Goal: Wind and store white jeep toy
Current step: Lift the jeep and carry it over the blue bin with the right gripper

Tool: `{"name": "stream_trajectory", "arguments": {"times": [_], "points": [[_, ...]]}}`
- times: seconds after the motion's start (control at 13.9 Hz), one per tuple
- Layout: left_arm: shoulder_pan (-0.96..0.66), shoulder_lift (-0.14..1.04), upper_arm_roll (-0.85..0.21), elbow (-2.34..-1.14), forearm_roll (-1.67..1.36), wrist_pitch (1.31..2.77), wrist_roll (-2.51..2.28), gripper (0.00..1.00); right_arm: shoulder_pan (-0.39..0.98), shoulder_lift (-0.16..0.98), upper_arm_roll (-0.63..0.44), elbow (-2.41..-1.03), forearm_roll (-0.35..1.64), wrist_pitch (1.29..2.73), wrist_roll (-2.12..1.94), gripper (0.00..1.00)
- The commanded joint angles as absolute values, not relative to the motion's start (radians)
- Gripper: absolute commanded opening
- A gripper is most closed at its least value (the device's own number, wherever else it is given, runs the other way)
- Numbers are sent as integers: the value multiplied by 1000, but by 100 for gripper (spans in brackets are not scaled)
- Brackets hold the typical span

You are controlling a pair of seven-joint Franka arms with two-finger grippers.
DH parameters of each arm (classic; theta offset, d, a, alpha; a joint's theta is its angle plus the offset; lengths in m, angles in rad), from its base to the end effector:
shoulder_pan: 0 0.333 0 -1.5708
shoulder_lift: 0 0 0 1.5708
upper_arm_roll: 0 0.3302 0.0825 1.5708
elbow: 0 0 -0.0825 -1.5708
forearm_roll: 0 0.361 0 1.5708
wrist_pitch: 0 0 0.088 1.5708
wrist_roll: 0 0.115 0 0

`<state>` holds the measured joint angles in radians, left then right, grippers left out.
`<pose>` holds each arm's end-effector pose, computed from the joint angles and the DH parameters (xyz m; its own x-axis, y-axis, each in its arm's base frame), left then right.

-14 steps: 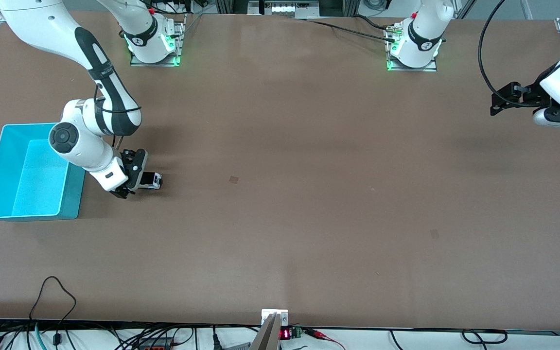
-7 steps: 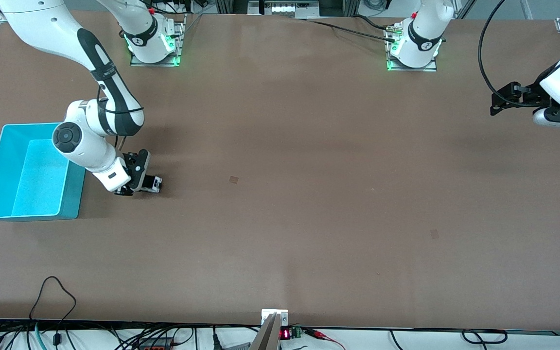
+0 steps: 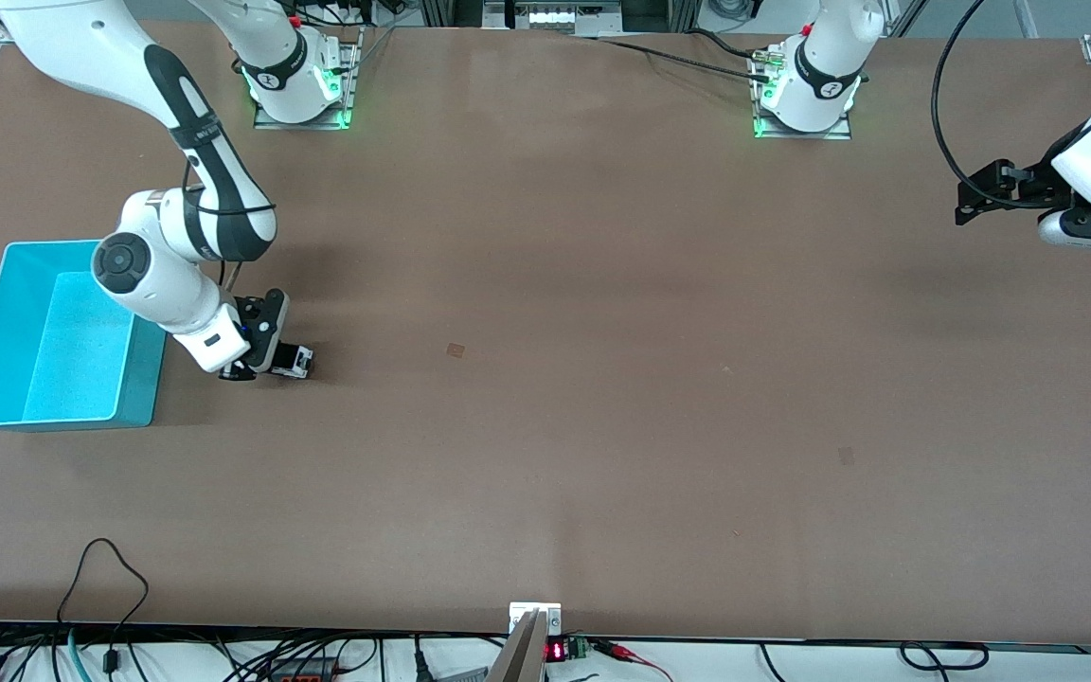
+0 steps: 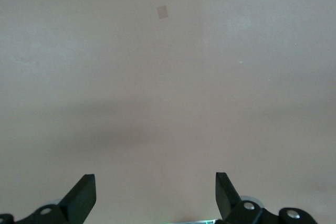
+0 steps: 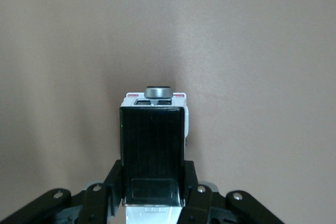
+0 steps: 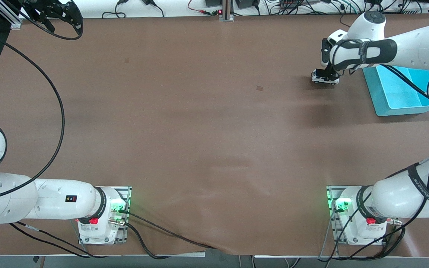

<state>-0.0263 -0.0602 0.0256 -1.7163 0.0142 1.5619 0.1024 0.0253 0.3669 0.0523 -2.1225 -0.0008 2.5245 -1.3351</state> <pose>0.5060 0.0017 0.5962 0.9901 -0.1030 -0.0949 -0.1037 -0.9946 -0.0029 0.5705 0.0437 0.2632 0.1601 0.9868 0.0261 0.9865 -0.1609 0.0303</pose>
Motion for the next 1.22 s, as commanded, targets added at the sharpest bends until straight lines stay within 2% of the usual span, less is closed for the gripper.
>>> {"name": "stream_trajectory", "arguments": {"times": [0.0,0.43,1.15], "points": [[-28,-69,29,-1704,6,1542,121,100,-18,289,51,-2117,18,2444,-1281,0],[-26,-69,29,-1704,5,1542,123,100,-112,210,46,-2105,15,2333,-938,0],[-26,-69,29,-1704,6,1540,121,100,-153,207,-61,-2059,-60,2332,-462,0]]}}
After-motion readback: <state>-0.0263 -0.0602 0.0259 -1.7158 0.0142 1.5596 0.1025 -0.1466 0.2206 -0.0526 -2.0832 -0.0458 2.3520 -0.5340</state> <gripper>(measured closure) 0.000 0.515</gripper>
